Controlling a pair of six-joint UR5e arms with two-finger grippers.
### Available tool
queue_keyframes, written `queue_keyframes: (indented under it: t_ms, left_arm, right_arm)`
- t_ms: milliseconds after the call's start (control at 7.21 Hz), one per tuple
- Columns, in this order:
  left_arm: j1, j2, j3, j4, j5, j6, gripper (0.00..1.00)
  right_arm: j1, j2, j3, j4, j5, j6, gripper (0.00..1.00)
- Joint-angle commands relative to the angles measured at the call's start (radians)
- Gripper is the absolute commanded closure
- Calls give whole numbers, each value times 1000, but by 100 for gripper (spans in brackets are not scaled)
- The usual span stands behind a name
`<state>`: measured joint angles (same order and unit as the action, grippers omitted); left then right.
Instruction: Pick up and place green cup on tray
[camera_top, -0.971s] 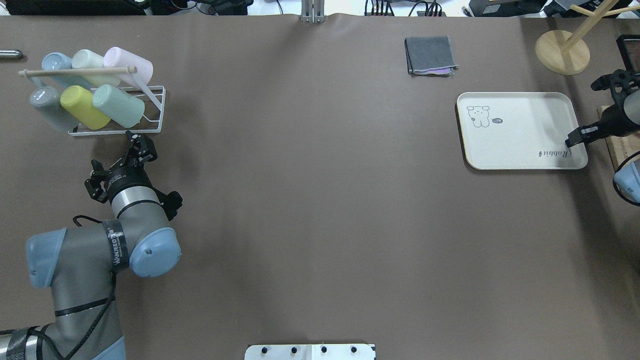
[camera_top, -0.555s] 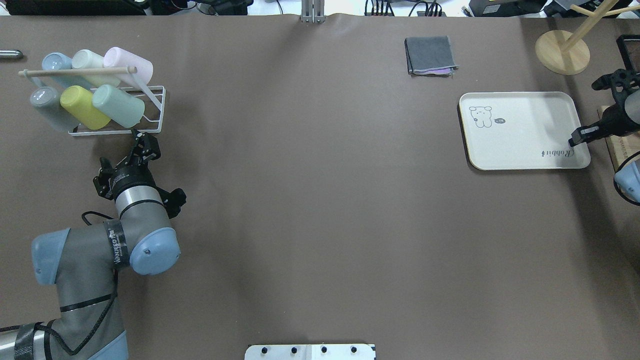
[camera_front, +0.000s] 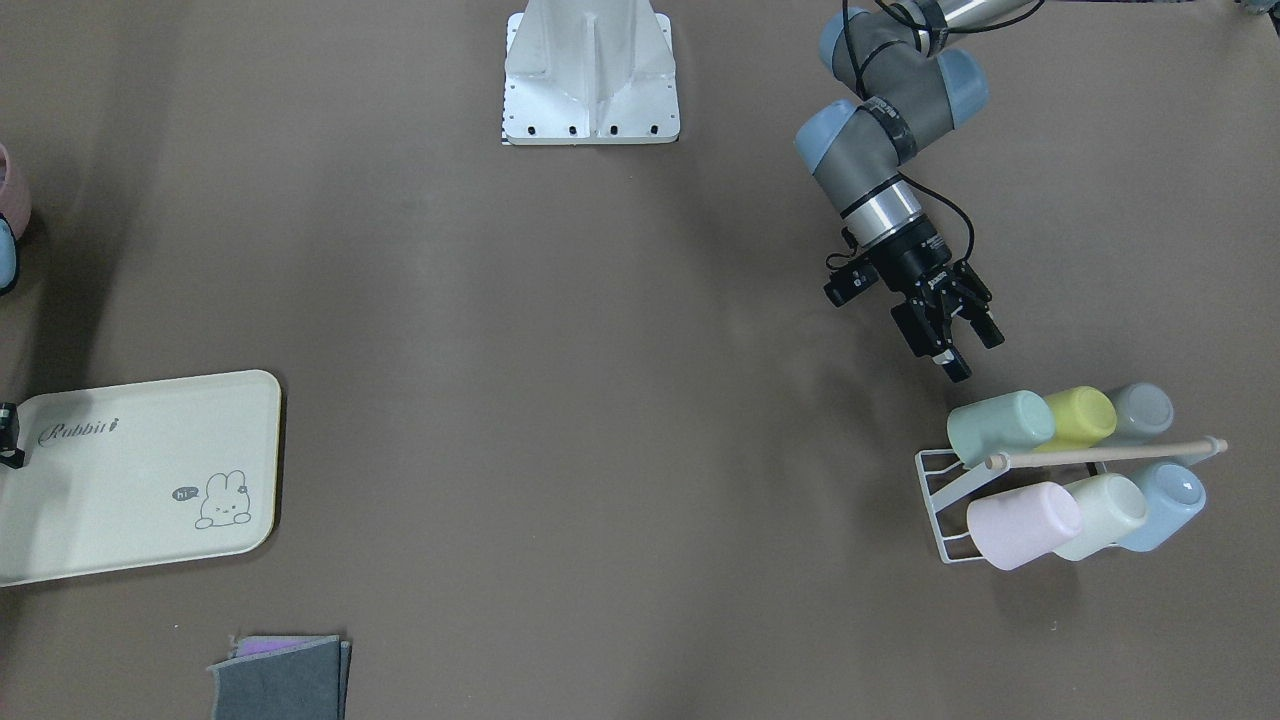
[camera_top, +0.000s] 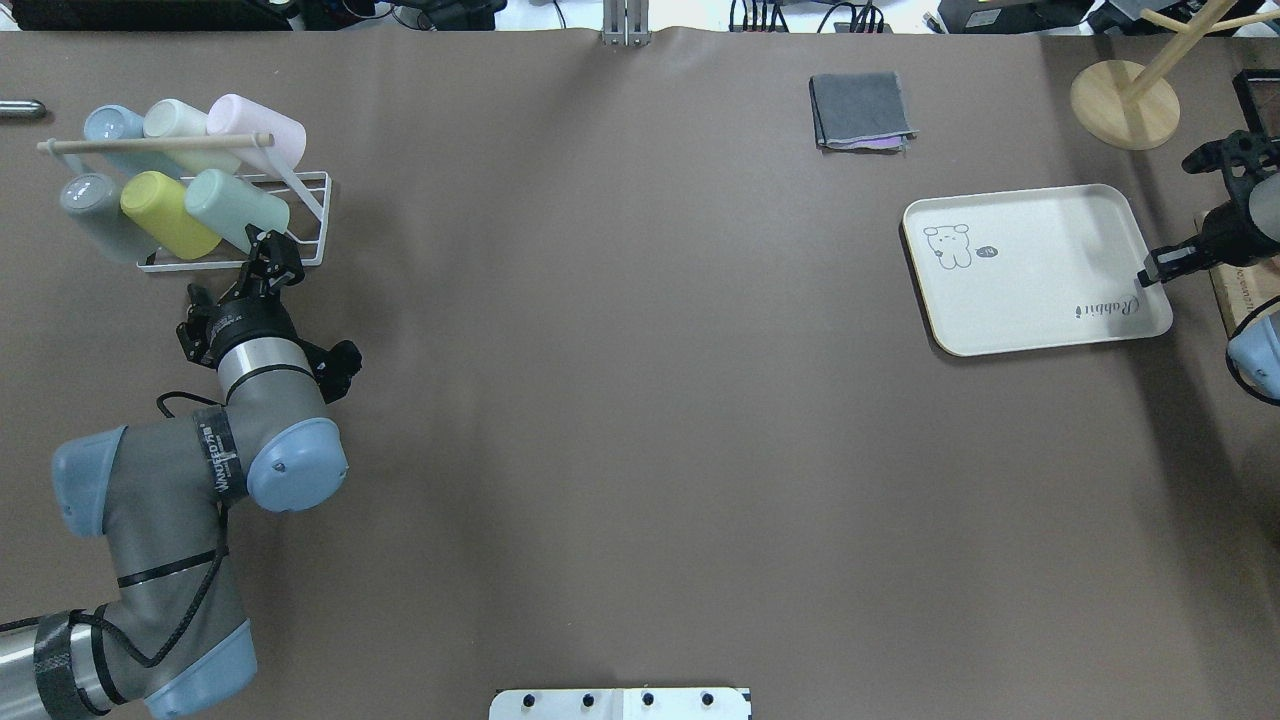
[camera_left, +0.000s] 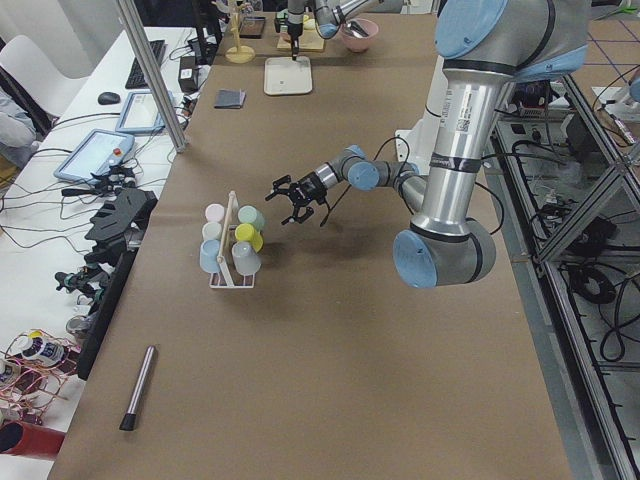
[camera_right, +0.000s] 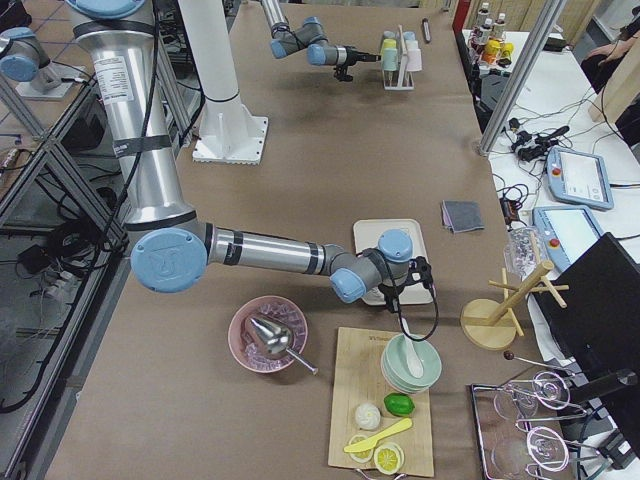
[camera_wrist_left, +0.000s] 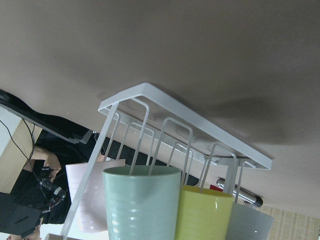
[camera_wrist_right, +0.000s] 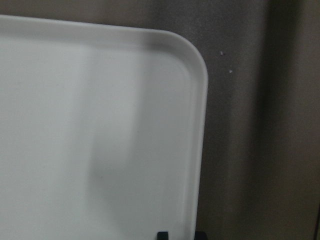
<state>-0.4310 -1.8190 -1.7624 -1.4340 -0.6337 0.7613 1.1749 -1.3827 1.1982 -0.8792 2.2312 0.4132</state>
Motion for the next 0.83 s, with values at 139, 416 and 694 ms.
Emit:
queue_keyframes:
  t_ms: [139,416,694]
  left_arm:
    - [-18,-11,98,-98,2,6,2]
    - [-29,-73,100,-98,20,70,2]
    - [-57,-106,100,-101,20,122,2]
  right_arm:
    - [8,2,0,-1,10,1,72]
    - [8,-7,-8,0,10,-2,69]
    - [8,-19,-8,0,10,-5,69]
